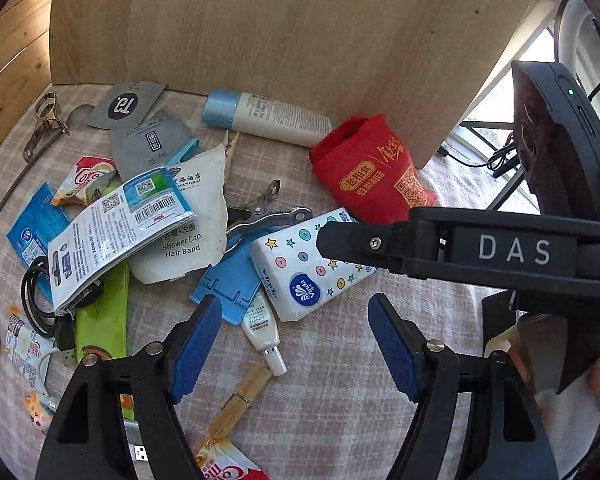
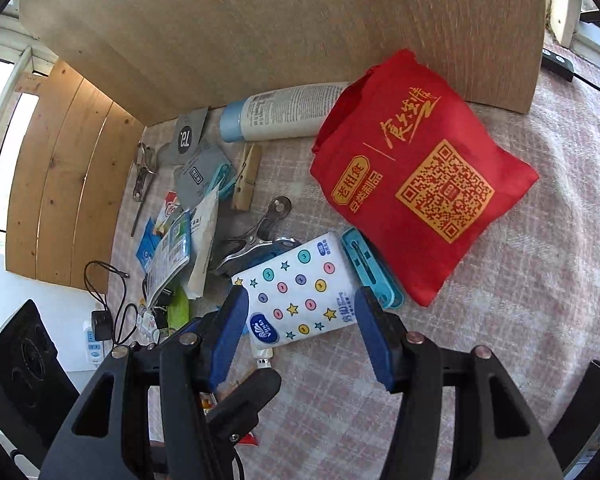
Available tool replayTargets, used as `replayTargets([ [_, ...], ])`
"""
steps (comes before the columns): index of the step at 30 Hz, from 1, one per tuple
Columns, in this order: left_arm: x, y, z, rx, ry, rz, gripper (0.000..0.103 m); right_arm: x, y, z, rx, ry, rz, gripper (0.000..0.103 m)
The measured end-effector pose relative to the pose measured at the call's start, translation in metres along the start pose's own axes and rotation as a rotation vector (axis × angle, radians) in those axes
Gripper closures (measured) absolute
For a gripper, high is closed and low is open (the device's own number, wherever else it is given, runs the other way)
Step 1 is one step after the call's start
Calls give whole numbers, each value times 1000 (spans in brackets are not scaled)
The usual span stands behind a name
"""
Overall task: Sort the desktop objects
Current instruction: 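Return the right gripper to the pile and grasp the white star-printed tissue pack, then carry the tissue pack with the right gripper and release it into the tray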
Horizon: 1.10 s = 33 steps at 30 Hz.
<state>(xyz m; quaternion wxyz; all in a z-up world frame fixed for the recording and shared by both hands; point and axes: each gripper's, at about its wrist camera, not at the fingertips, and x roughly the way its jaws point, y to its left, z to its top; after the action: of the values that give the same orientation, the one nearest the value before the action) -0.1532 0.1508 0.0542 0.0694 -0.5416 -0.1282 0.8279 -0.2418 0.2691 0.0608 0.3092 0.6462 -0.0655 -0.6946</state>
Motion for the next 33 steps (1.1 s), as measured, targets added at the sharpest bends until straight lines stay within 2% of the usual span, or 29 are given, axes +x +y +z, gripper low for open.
replayTargets([
  [6,13,-1,4,-1,12,1,32,14,-10,8,36,33,36,48],
  [11,18,-2,4,13,15,-24,41,25,-10,2,50,64,94,48],
  [15,11,-7,1,39,-1,-34,42,20,-3,-8,14,45,59,48],
  [19,7,-17,-2,72,-5,-22,42,14,-3,-13,28,34,61,48],
  [23,-5,-24,-3,68,-16,-48,42,-3,-4,-21,36,5,69,48],
  [27,-22,-43,-5,108,-41,-72,42,-34,-8,-36,35,-40,70,48],
  [33,-37,-98,-17,212,-57,-128,42,-91,-34,-64,69,-135,32,48],
])
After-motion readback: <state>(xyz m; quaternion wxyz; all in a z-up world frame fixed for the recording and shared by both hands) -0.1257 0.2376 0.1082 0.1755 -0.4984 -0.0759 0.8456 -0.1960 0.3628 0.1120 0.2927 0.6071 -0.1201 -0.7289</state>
